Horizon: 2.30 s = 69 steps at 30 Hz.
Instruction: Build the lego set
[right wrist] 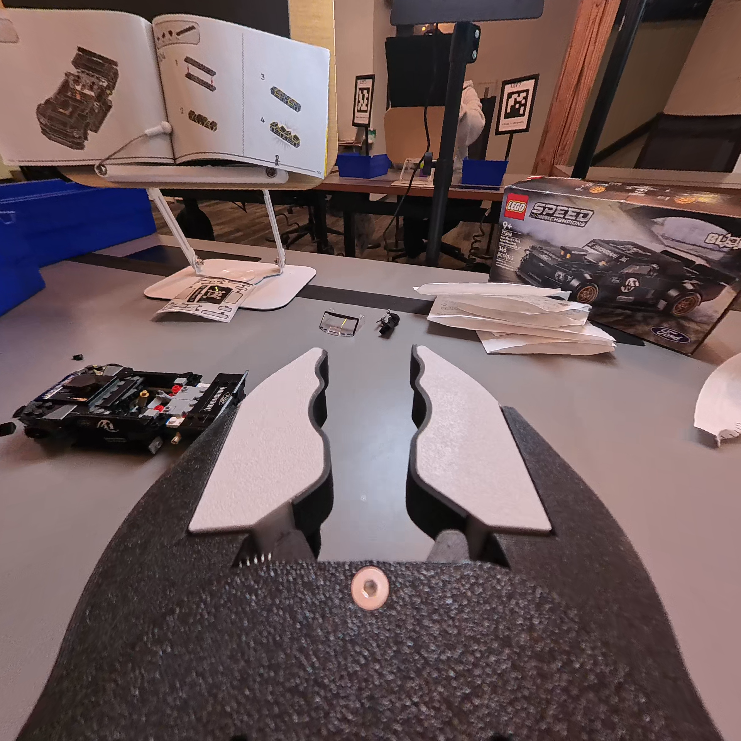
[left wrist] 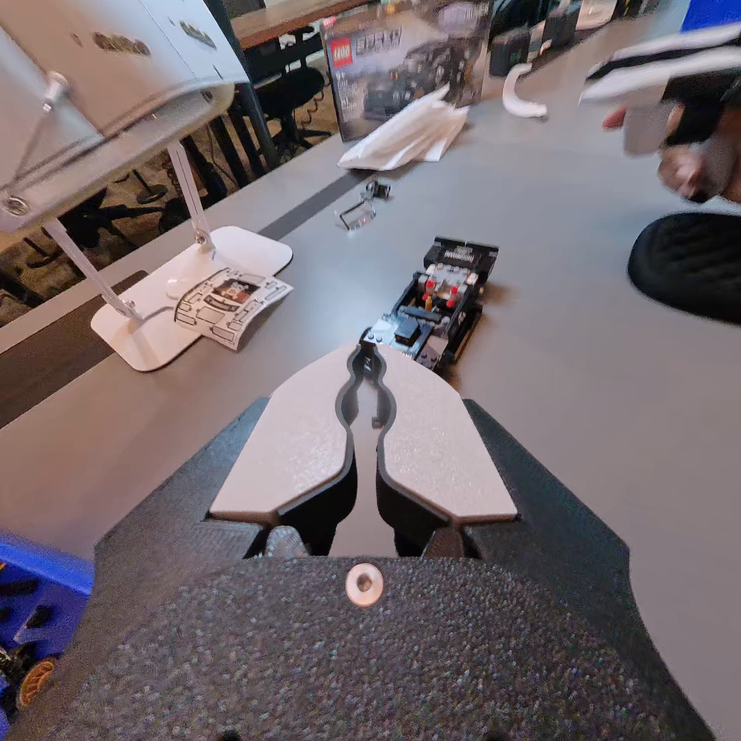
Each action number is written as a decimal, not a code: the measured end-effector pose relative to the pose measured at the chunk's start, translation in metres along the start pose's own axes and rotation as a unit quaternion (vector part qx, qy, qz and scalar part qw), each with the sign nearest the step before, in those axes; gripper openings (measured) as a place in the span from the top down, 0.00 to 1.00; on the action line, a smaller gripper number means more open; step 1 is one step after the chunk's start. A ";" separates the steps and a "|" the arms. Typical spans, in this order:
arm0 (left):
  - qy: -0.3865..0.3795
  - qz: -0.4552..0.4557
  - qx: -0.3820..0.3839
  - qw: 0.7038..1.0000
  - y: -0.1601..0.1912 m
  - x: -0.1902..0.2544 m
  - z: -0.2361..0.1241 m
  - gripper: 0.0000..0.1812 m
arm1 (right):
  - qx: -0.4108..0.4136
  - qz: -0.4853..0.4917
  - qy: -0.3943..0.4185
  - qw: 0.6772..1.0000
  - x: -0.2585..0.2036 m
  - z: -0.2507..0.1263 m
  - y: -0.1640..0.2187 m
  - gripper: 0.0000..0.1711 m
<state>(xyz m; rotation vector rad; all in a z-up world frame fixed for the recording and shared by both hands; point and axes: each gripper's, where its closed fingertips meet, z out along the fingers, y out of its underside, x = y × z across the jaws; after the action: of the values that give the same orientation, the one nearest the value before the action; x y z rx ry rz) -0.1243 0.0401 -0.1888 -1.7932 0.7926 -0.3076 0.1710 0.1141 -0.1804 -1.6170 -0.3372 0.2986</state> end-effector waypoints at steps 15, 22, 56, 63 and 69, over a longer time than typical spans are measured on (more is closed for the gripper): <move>-0.031 0.061 -0.068 0.995 0.051 -0.006 0.022 1.00 | -0.022 0.001 0.002 1.000 0.001 0.006 0.011 0.77; -0.049 0.056 -0.043 0.996 0.041 -0.012 0.013 1.00 | -0.029 -0.002 0.000 1.000 0.000 0.008 0.013 0.77; 0.334 0.242 -0.383 0.827 0.090 -0.056 0.103 0.91 | 0.005 0.018 -0.004 1.000 0.006 -0.001 -0.001 0.77; 0.336 0.229 -0.371 0.835 0.089 -0.054 0.105 0.94 | 0.000 0.016 -0.003 1.000 0.006 -0.001 0.001 0.77; 0.331 0.226 -0.364 0.840 0.089 -0.054 0.105 0.94 | -0.003 0.017 -0.001 1.000 0.007 0.000 0.002 0.77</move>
<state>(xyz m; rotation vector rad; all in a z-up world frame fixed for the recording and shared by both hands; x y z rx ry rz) -0.1379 0.1364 -0.3000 -2.1139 2.0096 -0.3373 0.1774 0.1166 -0.1827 -1.6288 -0.3129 0.3256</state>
